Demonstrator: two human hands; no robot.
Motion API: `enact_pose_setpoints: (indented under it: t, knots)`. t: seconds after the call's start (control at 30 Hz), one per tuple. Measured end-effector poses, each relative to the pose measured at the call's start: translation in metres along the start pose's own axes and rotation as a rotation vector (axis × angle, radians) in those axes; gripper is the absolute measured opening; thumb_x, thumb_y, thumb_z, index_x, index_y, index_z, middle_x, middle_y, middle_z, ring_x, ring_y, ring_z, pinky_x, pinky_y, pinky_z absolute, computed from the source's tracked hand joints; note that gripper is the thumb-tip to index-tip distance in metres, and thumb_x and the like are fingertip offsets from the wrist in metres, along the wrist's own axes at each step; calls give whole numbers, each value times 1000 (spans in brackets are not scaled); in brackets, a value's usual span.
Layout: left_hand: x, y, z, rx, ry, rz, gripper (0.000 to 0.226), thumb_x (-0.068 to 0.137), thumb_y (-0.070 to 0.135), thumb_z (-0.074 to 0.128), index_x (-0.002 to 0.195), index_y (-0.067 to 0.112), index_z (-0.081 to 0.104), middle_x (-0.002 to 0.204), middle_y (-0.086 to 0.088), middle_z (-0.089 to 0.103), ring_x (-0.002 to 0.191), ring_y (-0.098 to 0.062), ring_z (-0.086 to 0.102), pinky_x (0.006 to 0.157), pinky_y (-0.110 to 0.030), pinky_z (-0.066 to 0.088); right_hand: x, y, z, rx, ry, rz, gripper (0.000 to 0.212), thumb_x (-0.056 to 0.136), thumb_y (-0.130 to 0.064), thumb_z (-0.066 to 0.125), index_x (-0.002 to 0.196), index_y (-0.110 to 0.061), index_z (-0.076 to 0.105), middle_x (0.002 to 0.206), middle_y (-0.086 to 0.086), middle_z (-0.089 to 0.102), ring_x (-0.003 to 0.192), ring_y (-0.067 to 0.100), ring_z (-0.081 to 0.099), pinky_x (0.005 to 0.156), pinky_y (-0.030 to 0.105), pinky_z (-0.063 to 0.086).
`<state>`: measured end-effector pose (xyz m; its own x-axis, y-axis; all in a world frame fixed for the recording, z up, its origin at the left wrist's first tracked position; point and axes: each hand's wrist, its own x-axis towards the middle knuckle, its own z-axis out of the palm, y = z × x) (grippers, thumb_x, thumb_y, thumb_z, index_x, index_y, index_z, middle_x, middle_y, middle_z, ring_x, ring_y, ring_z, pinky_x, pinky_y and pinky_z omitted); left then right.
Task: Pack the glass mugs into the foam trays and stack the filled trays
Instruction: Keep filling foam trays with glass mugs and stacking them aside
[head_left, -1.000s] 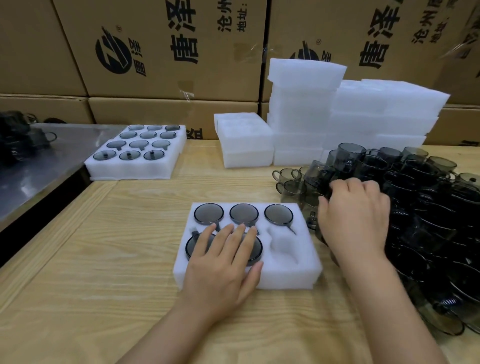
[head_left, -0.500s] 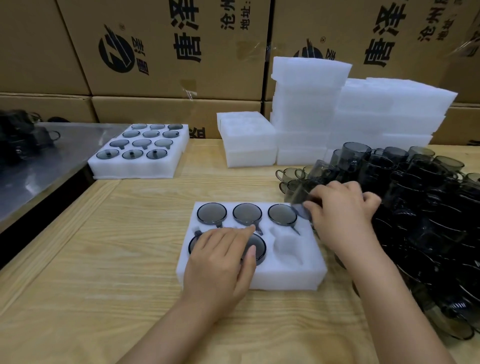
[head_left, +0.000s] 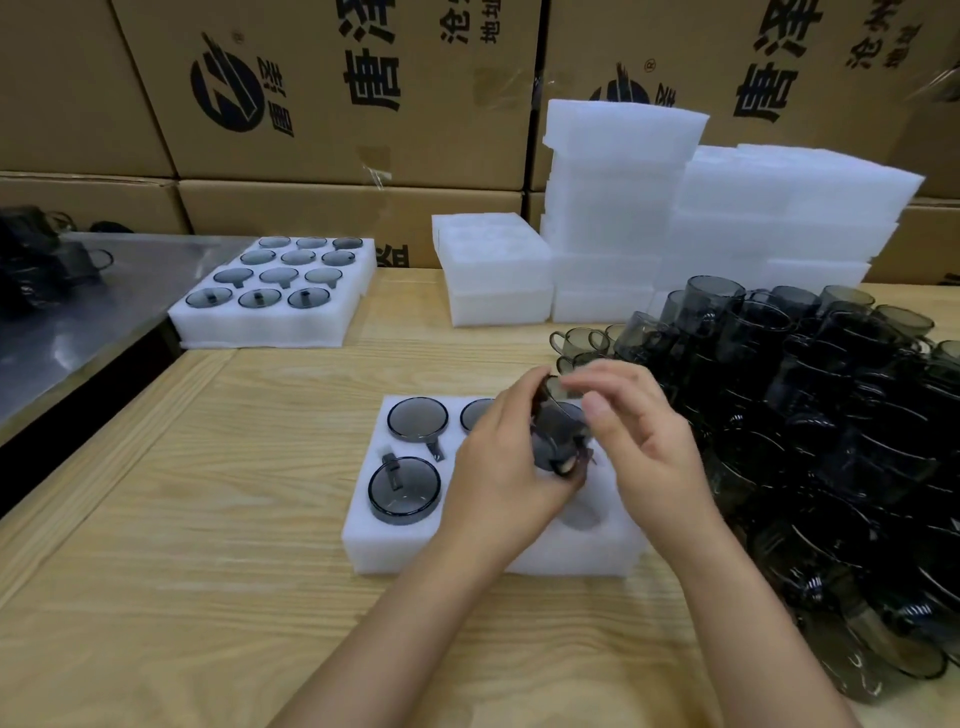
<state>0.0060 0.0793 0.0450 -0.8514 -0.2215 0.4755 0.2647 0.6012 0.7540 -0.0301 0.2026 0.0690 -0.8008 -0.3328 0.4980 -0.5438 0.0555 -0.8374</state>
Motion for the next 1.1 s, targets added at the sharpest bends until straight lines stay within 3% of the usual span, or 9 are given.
enact_pose_setpoints:
  t: [0.1,0.2,0.27,0.37,0.57,0.73,0.83,0.93,1.1]
  knots:
    - [0,0,-7,-321,-121,14,62,74,34,74,123,51,40,118,25,57,113,1,55,92,-15,44,-2,3,-7,444,-117,134,52,80,-12,47,132,-17,49,135,6,52,128,21,46,105,39,39]
    - [-2,-2,-12,-508,-209,22,59,74,32,75,123,36,43,130,2,53,120,-16,56,100,-36,47,-3,6,-9,541,-232,155,63,76,-5,48,138,-15,41,137,10,52,128,28,46,108,48,35]
    - [0,-5,-14,-493,-203,13,58,72,34,77,122,40,46,131,-3,46,123,-15,53,100,-35,47,-4,6,-11,483,-227,146,61,77,-6,53,137,-15,43,133,13,54,126,28,48,104,44,39]
    - [0,-4,-16,-398,-122,-19,56,71,33,79,113,53,48,121,12,48,121,1,49,95,-20,46,-5,8,-13,302,-115,152,53,78,-12,66,129,-19,53,124,13,57,115,20,55,87,31,50]
    - [0,-3,-15,-332,-55,-26,49,77,8,77,105,43,58,108,12,64,103,-3,60,87,-21,49,-6,10,-10,8,-42,209,57,74,-26,76,126,-32,52,116,-4,48,104,-2,51,78,10,45]
    - [2,-5,-21,-532,-84,-121,46,76,-9,72,103,28,66,95,12,68,94,-5,63,87,-22,51,-6,9,-28,175,-207,254,58,75,-19,68,130,-25,51,123,-1,59,114,12,55,94,30,48]
    - [2,-2,-21,-555,-92,-136,45,81,-10,66,109,26,64,113,1,64,108,-4,60,90,-19,50,-5,6,-29,26,-136,235,50,78,-10,74,121,-27,56,113,-6,65,106,19,58,92,43,50]
    - [2,-1,-21,-522,-87,-148,40,86,-6,62,108,28,64,117,8,65,114,1,57,94,-20,49,-6,3,-24,-108,-76,260,48,70,-19,80,110,-31,56,105,-9,64,93,29,56,83,44,52]
    - [2,-4,-21,-464,-128,-188,27,93,3,56,111,20,67,114,4,68,111,-5,61,98,-28,47,-9,-1,-29,-266,-191,273,53,61,-36,82,108,-40,58,103,-12,60,86,19,62,82,42,52]
